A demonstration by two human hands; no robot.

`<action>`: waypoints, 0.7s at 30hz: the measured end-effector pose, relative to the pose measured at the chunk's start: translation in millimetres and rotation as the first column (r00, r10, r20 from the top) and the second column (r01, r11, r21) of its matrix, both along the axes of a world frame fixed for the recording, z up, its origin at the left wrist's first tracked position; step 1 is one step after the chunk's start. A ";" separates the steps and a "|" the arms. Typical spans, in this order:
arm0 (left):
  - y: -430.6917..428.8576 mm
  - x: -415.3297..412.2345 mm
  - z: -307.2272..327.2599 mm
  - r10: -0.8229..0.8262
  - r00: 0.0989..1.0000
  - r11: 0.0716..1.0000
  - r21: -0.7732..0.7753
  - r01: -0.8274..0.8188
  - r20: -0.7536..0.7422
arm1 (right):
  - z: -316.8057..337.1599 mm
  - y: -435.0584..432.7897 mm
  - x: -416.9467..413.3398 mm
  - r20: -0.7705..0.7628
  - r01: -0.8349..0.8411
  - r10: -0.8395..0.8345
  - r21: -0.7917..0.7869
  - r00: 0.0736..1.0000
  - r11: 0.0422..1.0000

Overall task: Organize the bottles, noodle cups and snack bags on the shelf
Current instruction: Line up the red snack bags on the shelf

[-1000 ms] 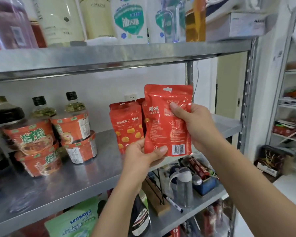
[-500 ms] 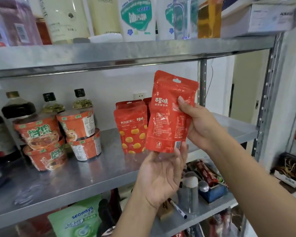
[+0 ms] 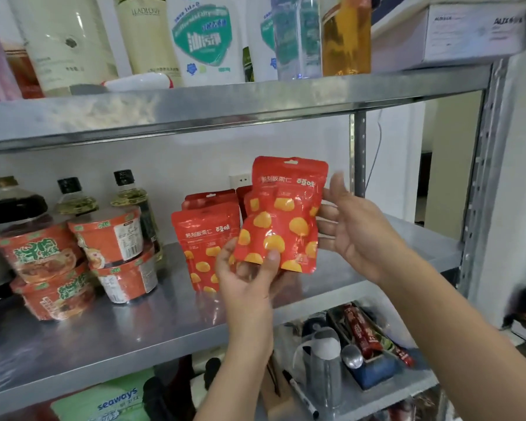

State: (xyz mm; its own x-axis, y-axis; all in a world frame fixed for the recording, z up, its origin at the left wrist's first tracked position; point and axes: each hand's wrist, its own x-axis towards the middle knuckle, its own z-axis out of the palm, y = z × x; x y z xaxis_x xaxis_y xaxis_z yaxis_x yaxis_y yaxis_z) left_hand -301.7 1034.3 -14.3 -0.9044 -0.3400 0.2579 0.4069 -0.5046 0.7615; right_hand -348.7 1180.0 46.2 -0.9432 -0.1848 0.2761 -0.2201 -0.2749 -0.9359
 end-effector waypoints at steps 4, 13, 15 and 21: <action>15.8 -10.8 -7.9 0.037 0.994 0.972 -0.227 -0.060 -0.103 | -9.1 10.6 -13.3 -0.037 0.116 -0.118 -0.053 0.992 0.992; 22.7 -38.1 -26.6 0.150 0.989 0.696 -0.709 -0.117 -0.017 | -36.5 54.1 -26.1 -0.246 0.057 0.005 0.248 0.969 0.967; 22.3 -44.3 -37.2 0.203 0.979 0.677 -0.718 -0.161 -0.027 | -51.7 54.9 -26.9 -0.218 0.021 0.053 0.325 0.974 0.945; 8.6 -72.4 -26.1 0.359 0.933 0.594 -0.768 -0.240 -0.014 | -63.2 25.9 -72.4 -0.227 0.037 0.037 0.311 0.973 0.950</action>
State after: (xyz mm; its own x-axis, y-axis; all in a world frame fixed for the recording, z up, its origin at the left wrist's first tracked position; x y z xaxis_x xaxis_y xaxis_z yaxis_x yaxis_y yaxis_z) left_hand -374.0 1042.9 -40.4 -0.8313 -0.3407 0.4391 0.2975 0.3946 0.8694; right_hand -421.1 1205.9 -17.1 -0.8620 -0.2958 0.4117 -0.4370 0.0220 -0.8992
